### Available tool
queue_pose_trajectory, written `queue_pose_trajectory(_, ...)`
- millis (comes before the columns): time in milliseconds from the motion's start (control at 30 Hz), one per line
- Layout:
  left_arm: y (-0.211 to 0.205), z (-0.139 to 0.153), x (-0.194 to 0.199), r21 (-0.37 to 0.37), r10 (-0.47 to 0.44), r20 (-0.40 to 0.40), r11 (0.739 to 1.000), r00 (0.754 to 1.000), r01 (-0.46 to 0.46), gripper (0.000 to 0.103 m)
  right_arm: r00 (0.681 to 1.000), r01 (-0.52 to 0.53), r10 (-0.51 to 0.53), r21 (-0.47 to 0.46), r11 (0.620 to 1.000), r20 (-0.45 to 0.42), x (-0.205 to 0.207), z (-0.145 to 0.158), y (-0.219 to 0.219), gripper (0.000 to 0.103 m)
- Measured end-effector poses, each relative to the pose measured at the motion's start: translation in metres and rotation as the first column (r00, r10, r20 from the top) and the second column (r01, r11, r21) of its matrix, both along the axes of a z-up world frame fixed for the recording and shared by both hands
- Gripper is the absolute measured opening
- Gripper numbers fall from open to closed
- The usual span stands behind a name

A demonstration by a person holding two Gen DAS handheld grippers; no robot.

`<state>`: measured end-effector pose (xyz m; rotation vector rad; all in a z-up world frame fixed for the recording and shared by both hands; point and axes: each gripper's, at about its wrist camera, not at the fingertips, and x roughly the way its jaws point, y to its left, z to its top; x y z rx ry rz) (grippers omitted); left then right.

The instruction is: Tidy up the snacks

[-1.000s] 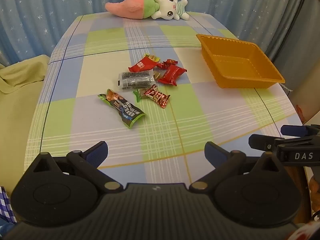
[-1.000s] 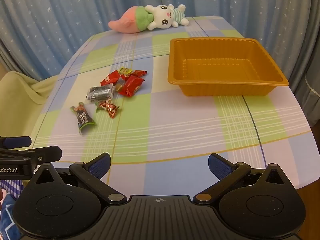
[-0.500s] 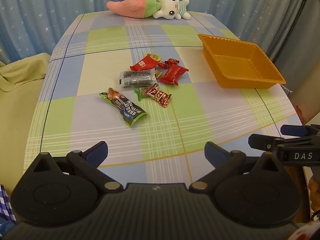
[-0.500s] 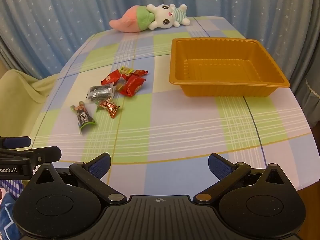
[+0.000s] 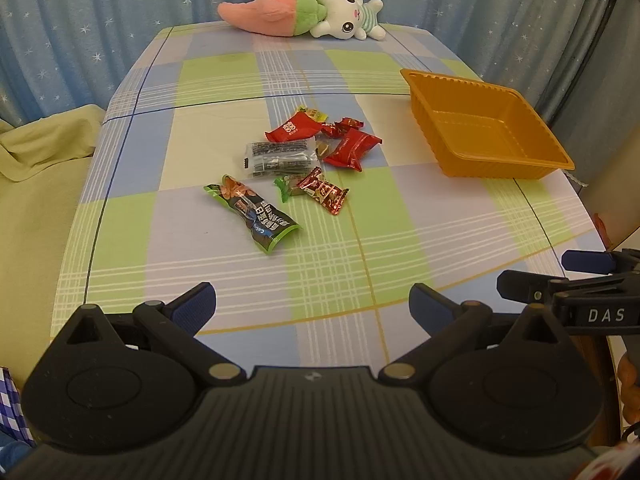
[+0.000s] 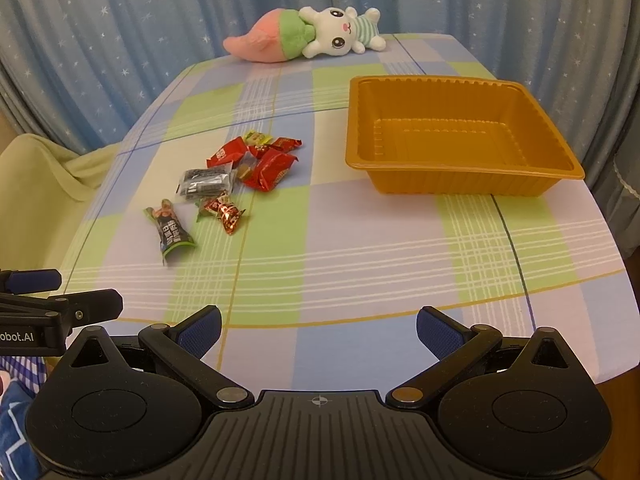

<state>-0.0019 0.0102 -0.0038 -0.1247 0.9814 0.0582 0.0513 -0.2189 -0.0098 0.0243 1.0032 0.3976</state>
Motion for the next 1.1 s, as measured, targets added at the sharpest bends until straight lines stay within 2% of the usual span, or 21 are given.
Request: queue_pose_trajectory(1100, -0.0003, 0.0010, -0.0027, 0.009, 0.003, 0.001, 1.000, 1.000, -0.003, 0.103, 1.000, -0.013, 0.013, -0.007, 1.000, -0.001, -0.0075, -0.0003, 0.0070, 0.103)
